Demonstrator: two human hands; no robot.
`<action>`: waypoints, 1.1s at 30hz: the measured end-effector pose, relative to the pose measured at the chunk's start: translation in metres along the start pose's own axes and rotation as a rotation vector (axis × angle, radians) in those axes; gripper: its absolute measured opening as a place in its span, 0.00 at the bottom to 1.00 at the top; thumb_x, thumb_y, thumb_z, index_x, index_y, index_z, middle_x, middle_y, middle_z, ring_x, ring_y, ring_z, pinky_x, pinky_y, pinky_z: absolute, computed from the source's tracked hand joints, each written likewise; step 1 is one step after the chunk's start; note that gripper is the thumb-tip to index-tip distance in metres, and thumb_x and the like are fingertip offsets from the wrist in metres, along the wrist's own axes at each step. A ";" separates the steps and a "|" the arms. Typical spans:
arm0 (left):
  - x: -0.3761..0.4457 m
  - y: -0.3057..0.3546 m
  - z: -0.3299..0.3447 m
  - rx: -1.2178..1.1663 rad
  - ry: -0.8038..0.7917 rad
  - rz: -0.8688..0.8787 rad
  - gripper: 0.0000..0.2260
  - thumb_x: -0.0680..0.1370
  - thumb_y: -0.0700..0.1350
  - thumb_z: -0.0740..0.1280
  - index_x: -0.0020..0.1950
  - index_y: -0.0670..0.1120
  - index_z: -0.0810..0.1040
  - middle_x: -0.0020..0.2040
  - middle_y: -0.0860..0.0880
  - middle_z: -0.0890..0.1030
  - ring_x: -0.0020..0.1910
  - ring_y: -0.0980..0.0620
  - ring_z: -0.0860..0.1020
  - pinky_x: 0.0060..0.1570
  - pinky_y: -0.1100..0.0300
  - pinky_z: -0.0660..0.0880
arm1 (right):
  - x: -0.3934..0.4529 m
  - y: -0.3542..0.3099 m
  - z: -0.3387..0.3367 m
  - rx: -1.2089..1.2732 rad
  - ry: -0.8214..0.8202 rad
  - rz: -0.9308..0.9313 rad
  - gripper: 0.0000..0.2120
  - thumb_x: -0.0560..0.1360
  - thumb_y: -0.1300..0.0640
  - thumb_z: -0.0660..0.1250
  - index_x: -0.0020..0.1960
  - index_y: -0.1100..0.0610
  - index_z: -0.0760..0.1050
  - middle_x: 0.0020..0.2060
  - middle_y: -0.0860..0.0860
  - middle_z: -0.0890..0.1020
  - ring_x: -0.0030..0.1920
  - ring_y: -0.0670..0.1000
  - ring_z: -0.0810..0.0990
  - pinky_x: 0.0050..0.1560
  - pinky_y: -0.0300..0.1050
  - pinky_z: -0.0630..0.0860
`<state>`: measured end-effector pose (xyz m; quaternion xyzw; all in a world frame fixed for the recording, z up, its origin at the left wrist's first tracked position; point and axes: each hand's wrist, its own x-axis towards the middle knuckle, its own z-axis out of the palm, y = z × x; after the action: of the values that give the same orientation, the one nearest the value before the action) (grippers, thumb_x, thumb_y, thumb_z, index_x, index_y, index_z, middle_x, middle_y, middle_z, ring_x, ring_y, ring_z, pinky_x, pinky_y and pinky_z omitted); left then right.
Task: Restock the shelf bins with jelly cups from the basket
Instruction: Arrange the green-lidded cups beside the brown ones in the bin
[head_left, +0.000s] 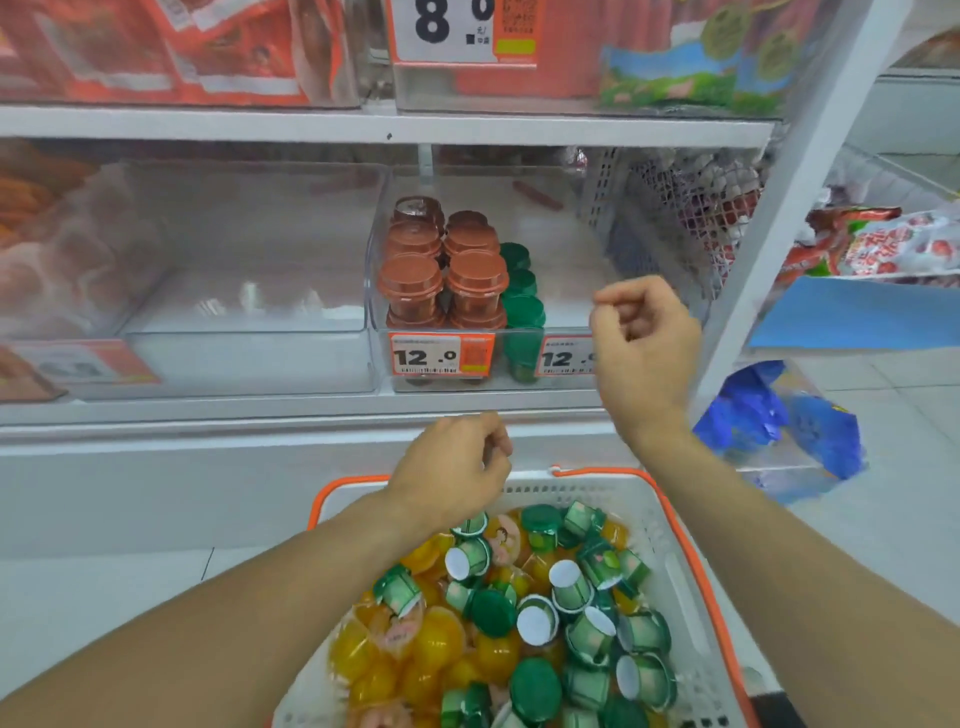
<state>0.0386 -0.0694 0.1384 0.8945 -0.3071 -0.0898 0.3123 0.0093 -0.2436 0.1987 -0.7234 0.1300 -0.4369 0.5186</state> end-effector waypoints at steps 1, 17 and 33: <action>-0.001 -0.007 0.014 0.019 -0.032 -0.038 0.06 0.76 0.43 0.64 0.48 0.50 0.80 0.41 0.54 0.82 0.39 0.54 0.77 0.43 0.56 0.76 | -0.026 0.008 -0.002 0.012 -0.022 0.024 0.11 0.72 0.68 0.65 0.41 0.52 0.76 0.31 0.46 0.76 0.31 0.42 0.72 0.32 0.34 0.69; -0.001 -0.104 0.165 -0.310 0.278 -0.650 0.20 0.71 0.52 0.77 0.58 0.45 0.77 0.51 0.49 0.81 0.48 0.49 0.78 0.45 0.57 0.75 | -0.187 0.159 -0.050 -0.645 -0.747 0.437 0.09 0.74 0.50 0.69 0.53 0.47 0.73 0.44 0.44 0.77 0.45 0.45 0.77 0.46 0.40 0.79; 0.006 -0.108 0.166 -0.349 0.173 -0.562 0.16 0.70 0.48 0.78 0.55 0.48 0.81 0.45 0.56 0.79 0.46 0.56 0.78 0.42 0.70 0.71 | -0.211 0.185 -0.001 -0.815 -1.106 0.329 0.18 0.74 0.54 0.74 0.61 0.51 0.74 0.58 0.48 0.73 0.58 0.53 0.75 0.63 0.49 0.74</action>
<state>0.0383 -0.0901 -0.0584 0.8815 -0.0010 -0.1472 0.4486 -0.0662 -0.1879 -0.0658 -0.9469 0.1083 0.1623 0.2556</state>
